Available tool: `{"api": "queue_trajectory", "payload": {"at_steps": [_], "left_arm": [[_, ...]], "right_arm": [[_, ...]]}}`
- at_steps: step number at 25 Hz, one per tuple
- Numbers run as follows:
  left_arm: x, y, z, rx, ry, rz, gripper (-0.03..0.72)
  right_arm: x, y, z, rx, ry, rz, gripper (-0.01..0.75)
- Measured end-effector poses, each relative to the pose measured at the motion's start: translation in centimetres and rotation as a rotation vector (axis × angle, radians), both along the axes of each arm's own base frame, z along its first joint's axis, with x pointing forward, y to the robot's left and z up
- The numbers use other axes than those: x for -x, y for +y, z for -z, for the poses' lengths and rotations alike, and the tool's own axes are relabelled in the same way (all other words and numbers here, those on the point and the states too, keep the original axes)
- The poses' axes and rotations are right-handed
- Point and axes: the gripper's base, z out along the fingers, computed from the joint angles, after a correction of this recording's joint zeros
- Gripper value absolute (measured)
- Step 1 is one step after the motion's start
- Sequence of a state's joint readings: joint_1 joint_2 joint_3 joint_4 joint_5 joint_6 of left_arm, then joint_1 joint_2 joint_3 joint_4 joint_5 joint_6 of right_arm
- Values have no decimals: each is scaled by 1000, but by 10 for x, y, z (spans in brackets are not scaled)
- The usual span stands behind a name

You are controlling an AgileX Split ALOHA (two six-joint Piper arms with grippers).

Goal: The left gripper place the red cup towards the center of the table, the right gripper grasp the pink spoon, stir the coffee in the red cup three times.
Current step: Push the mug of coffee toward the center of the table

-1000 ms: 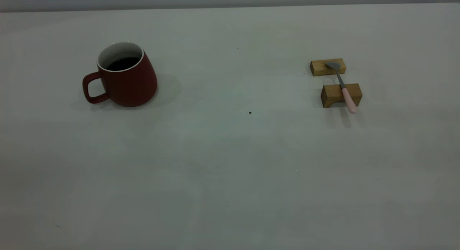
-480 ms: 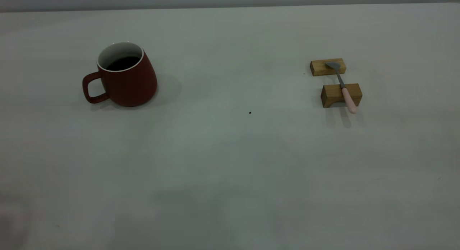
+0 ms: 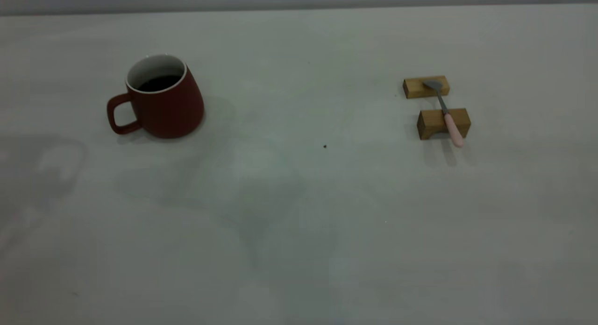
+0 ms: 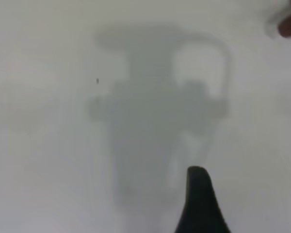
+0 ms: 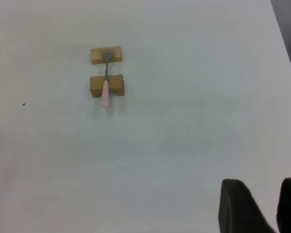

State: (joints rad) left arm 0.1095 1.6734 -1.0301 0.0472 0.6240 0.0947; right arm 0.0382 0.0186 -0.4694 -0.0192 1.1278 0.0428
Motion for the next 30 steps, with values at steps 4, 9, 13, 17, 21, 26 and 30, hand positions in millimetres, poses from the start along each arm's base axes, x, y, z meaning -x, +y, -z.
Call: {"api": "queue_trajectory", "payload": {"at_steps": [4, 9, 13, 17, 21, 26, 30], "left_arm": [[-47, 3, 29, -16, 18, 200, 586], [-98, 2, 67, -2, 39, 507, 586], [-124, 2, 97, -10, 66, 740, 586], [-140, -1, 122, 9, 62, 983, 586], [-146, -9, 145, 74, 40, 1217, 586], [-148, -21, 165, 107, -8, 1414, 586], [-149, -39, 166, 95, -19, 1498, 586]], "right_arm": [[0, 0, 0, 0, 0, 0, 239], [0, 0, 0, 0, 0, 0, 239], [0, 0, 0, 0, 0, 0, 239], [0, 0, 0, 0, 0, 0, 239], [0, 0, 0, 0, 0, 0, 239], [0, 0, 0, 0, 0, 0, 239], [0, 0, 0, 0, 0, 0, 239]]}}
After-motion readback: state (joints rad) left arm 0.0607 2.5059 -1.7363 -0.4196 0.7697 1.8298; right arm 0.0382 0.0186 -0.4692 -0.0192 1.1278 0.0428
